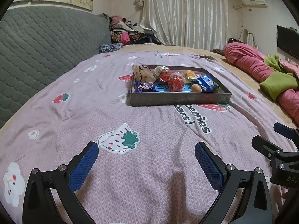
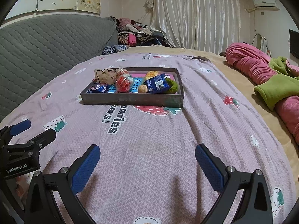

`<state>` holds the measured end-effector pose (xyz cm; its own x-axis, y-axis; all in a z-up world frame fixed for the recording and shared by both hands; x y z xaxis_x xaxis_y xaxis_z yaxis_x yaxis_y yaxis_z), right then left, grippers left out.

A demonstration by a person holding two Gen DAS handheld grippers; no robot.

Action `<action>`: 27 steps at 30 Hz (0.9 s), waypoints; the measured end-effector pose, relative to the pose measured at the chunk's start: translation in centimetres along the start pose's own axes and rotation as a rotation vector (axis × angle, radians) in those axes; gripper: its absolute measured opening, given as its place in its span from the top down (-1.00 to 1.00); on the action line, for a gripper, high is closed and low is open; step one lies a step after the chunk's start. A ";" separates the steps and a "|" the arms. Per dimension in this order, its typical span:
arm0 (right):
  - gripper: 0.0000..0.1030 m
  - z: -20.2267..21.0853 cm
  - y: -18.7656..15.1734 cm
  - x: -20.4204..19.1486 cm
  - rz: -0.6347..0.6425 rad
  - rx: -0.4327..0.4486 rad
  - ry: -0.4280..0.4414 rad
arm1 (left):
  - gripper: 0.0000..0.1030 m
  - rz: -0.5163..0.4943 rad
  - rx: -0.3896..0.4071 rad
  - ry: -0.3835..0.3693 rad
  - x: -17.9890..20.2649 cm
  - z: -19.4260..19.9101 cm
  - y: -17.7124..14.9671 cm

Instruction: Organize objects

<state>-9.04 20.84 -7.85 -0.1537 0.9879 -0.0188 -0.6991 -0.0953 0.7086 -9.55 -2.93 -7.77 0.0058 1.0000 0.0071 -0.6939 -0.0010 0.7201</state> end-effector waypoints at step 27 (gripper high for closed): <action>-0.99 -0.2 0.1 -0.1 0.007 -0.004 -0.004 | -0.99 -0.009 -0.005 -0.005 0.2 -0.6 -0.2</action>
<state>-9.25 20.72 -7.97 -0.1560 0.9877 -0.0111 -0.7007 -0.1027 0.7060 -9.87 -2.71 -8.33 0.0153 0.9999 0.0041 -0.6977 0.0078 0.7163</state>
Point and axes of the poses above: each gripper's, at about its wrist camera, not at the fingertips, and z roughly against the way its jaws point, x to its right, y to its top, the point moved 1 cm from there along -z, roughly the way its jaws point, and after that the axes turned 7 degrees about -x, right-handed, at the moved point
